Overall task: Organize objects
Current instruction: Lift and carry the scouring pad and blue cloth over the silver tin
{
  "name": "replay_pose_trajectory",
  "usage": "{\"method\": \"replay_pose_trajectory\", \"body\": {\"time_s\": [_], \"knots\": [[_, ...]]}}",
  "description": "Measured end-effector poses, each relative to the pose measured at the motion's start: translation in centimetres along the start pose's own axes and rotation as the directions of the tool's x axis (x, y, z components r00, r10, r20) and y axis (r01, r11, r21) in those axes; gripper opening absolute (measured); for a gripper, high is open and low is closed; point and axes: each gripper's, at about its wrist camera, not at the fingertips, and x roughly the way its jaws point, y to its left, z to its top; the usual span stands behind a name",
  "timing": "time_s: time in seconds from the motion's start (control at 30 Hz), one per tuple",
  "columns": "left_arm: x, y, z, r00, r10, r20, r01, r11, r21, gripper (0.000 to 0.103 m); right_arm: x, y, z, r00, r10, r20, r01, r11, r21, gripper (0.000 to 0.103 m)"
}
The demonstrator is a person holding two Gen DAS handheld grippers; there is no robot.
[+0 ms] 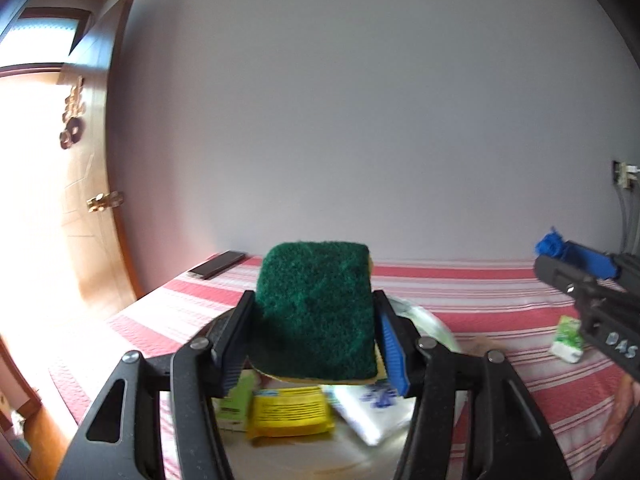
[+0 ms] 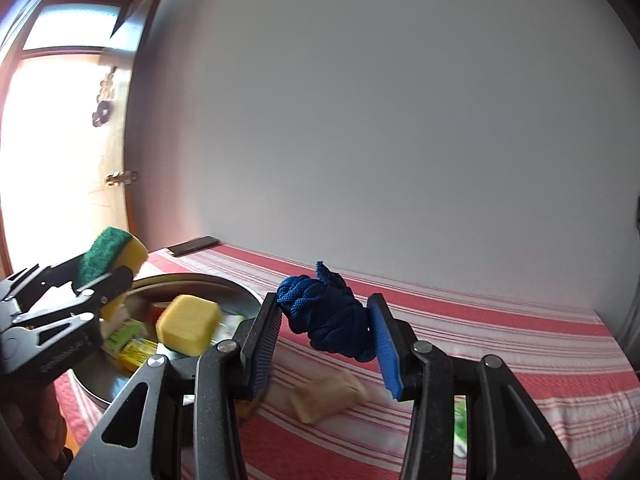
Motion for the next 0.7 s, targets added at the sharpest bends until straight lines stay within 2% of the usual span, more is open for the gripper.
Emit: {"method": "replay_pose_trajectory", "body": {"time_s": [0.27,0.7], "knots": [[1.3,3.3,-1.1,0.994,0.089,-0.069,-0.091,0.996,-0.022,0.057,1.6,3.5,-0.2,0.997,0.074,-0.029,-0.075,0.996,-0.042,0.047],[2.7,4.2,-2.0,0.983,0.128,-0.133,-0.131,0.991,-0.015,0.057,3.2,9.5,-1.9,0.983,0.158,-0.096,-0.169,0.978,-0.124,0.047]]}}
